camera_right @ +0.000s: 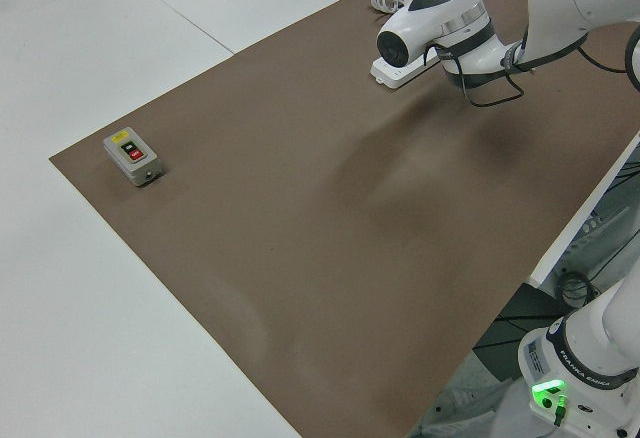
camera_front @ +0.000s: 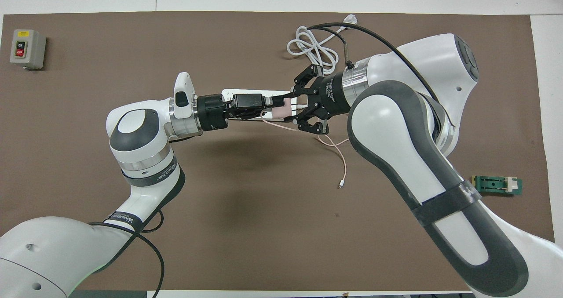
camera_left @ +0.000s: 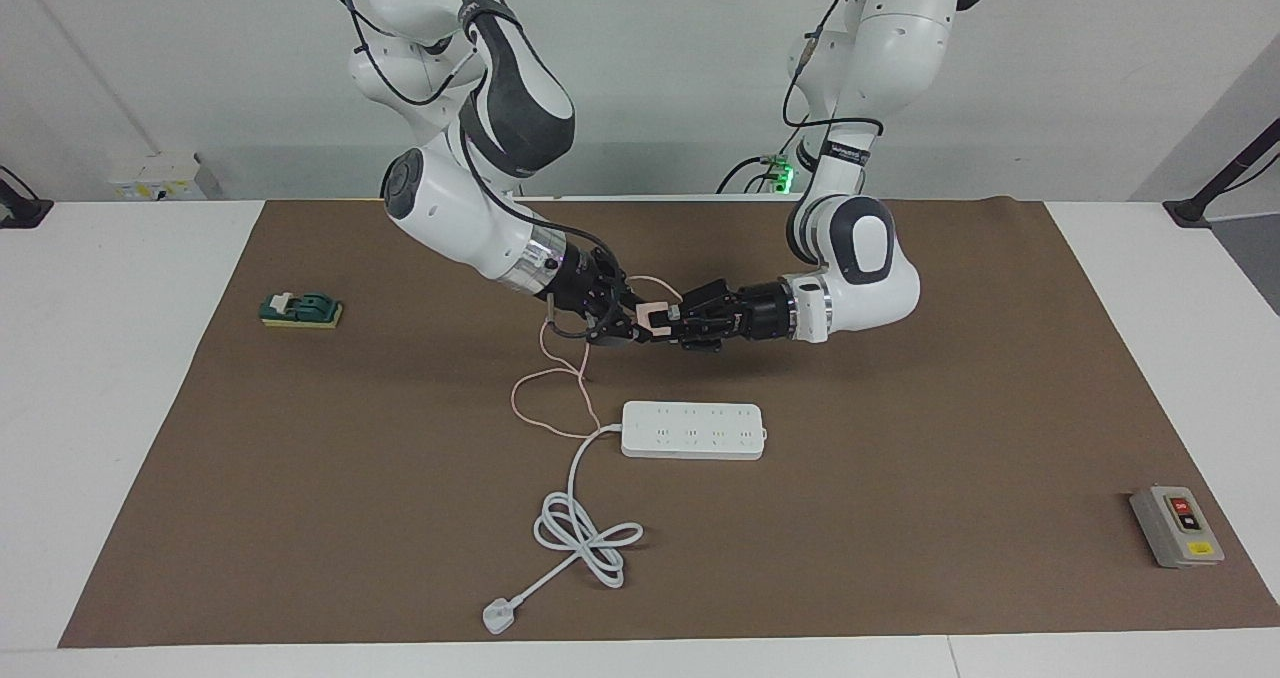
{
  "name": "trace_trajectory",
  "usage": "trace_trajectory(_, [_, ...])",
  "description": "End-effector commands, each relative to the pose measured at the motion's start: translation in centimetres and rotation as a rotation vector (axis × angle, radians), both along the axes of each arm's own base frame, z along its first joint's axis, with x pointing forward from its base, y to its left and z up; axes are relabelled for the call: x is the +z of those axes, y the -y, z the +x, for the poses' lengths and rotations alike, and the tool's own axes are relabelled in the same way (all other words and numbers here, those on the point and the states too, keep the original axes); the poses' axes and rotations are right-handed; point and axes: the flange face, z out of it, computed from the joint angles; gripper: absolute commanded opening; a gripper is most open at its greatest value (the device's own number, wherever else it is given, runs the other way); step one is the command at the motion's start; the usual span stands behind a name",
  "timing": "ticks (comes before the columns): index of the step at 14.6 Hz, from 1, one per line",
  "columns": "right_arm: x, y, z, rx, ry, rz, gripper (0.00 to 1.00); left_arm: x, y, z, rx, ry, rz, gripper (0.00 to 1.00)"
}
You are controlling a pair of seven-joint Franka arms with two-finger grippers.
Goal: Plug charger into power strip
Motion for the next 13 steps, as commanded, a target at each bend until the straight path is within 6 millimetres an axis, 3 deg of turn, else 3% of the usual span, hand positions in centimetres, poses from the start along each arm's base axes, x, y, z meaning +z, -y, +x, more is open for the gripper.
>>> trace_trajectory(1, [0.1, 0.3, 0.5, -0.046, 0.003, 0.019, 0.93, 0.2, 0.4, -0.2, -0.027, 0.008, -0.012, 0.0])
trace_trajectory(2, [0.1, 0.4, 0.5, -0.057, -0.005, 0.018, 1.0, 0.2, 0.3, -0.1, -0.027, 0.008, -0.013, 0.0])
trace_trajectory(8, [0.7, 1.4, 1.1, -0.078, 0.002, 0.023, 1.0, 1.1, -0.8, 0.9, 0.005, 0.022, -0.003, 0.0])
trace_trajectory(13, [2.3, 5.5, 2.5, -0.131, 0.027, 0.018, 1.0, 3.6, -4.7, 3.4, 0.009, 0.09, 0.154, 0.0])
